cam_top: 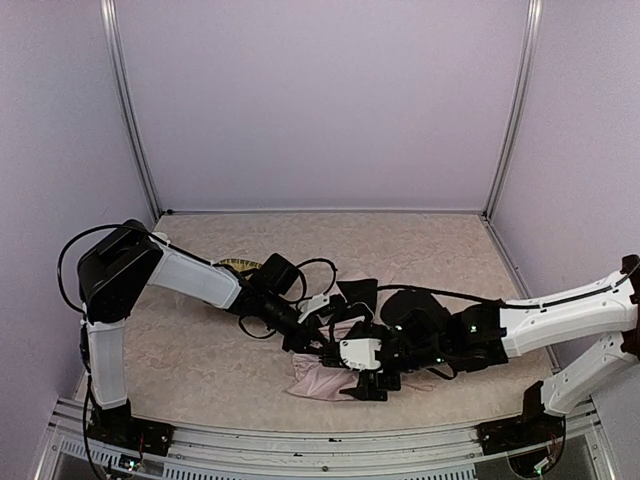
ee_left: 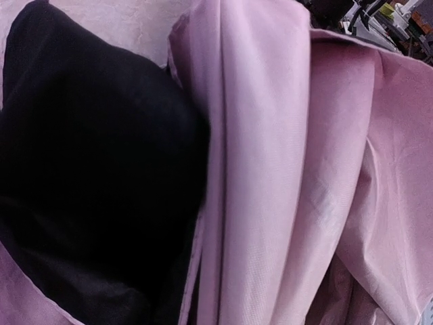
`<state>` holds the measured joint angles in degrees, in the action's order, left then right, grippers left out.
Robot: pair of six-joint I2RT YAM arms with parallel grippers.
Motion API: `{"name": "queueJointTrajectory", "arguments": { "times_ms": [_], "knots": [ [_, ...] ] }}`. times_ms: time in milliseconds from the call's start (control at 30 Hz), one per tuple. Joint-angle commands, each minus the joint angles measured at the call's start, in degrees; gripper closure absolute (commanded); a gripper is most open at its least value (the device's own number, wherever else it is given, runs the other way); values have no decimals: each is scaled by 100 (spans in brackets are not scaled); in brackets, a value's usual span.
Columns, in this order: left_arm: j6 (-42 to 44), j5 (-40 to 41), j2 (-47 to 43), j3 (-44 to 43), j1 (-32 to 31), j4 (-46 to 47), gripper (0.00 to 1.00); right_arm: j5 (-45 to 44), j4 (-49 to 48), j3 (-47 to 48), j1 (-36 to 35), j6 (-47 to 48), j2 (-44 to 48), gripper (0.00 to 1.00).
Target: Put away the umbrella
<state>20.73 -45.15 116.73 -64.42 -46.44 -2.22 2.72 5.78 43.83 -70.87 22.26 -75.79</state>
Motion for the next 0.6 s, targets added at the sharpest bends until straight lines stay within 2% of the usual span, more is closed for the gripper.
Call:
{"name": "queueJointTrajectory", "arguments": {
  "times_ms": [0,33,100,200,333,400,567],
  "knots": [
    [30,162,335,176,-50,-829,82,-578,-105,429,-19,464,-882,19],
    [56,165,327,186,-50,-843,82,-693,-74,463,-15,500,-1006,32],
    [85,185,329,217,-50,-872,83,-1034,-77,472,-10,515,-1140,65],
    [112,201,346,214,-50,-901,83,-1054,-137,542,55,496,-1068,100],
    [161,193,368,218,-50,-926,85,-690,-415,723,402,169,-842,100],
    [190,149,360,230,-50,-923,86,-229,-559,797,915,-82,-870,100],
    [220,114,368,274,-50,-864,86,7,-785,960,1657,-321,-1591,100]
  ]
}}
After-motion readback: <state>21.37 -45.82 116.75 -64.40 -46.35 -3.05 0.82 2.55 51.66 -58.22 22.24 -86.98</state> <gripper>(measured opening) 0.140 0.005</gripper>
